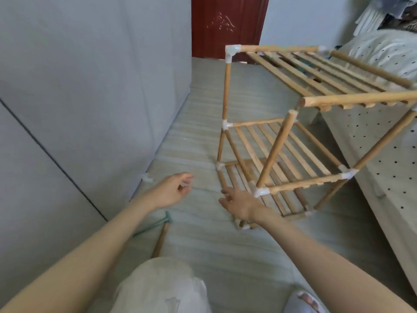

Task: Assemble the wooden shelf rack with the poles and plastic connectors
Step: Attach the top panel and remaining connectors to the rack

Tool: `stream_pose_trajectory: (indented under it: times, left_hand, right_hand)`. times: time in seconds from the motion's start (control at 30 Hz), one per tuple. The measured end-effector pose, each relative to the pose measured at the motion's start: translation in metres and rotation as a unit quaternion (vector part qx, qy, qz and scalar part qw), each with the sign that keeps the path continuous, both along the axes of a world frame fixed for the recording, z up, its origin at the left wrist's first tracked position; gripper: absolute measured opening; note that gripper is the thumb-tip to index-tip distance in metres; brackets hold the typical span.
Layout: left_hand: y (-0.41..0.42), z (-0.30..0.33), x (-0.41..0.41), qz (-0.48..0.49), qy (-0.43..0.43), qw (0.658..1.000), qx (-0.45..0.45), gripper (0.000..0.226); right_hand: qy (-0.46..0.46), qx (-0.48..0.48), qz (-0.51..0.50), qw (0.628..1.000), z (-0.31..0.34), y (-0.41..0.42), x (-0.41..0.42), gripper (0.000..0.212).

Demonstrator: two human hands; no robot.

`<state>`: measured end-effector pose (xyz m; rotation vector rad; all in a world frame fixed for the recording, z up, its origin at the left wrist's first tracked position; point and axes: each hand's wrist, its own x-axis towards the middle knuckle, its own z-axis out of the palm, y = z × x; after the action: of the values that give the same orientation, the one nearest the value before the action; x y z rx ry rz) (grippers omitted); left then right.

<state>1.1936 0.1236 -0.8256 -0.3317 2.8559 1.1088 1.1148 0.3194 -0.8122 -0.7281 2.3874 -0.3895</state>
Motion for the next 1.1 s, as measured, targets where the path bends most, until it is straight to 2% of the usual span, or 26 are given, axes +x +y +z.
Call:
stream_pose_trajectory:
  times: [0.17,0.3,0.43,0.57,0.67,0.8,0.93,1.03,1.1]
  left_hand:
    - [-0.041,-0.096,0.028,0.069,-0.107,0.992,0.027,0.04]
    - [-0.049,-0.165,0.04,0.092,-0.172,0.98,0.048,0.025]
    - [-0.045,-0.219,0.056,0.143,-0.265,0.954,0.017,0.021]
    - [-0.036,-0.241,0.068,0.158,-0.325,0.932,-0.023,0.038]
    - [-0.033,-0.243,0.071,0.171,-0.312,0.933,-0.049,0.03]
    - [-0.037,-0.227,0.066,0.155,-0.271,0.95,-0.025,0.031]
    - [-0.041,-0.181,0.054,0.152,-0.142,0.978,0.028,0.034]
    - [-0.039,-0.141,0.044,0.141,-0.083,0.986,0.04,0.015]
    - [-0.034,-0.117,0.039,0.122,-0.054,0.99,0.048,0.01]
  right_hand:
    - [-0.076,0.03,0.016,0.997,-0.086,-0.042,-0.01,0.054]
    - [-0.097,0.074,0.038,0.992,-0.158,-0.066,-0.013,0.056]
    - [-0.111,0.143,0.093,0.979,-0.219,-0.076,-0.004,0.058]
    - [-0.106,0.194,0.165,0.961,-0.247,-0.069,0.001,0.059]
    - [-0.132,0.201,0.167,0.956,-0.248,-0.064,0.001,0.057]
    - [-0.149,0.164,0.093,0.971,-0.222,-0.062,-0.007,0.056]
    - [-0.093,0.096,0.06,0.989,-0.169,-0.056,-0.012,0.055]
    - [-0.037,0.04,0.056,0.997,-0.118,-0.044,-0.014,0.055]
    - [0.005,0.009,0.041,0.999,-0.083,-0.032,-0.013,0.055]
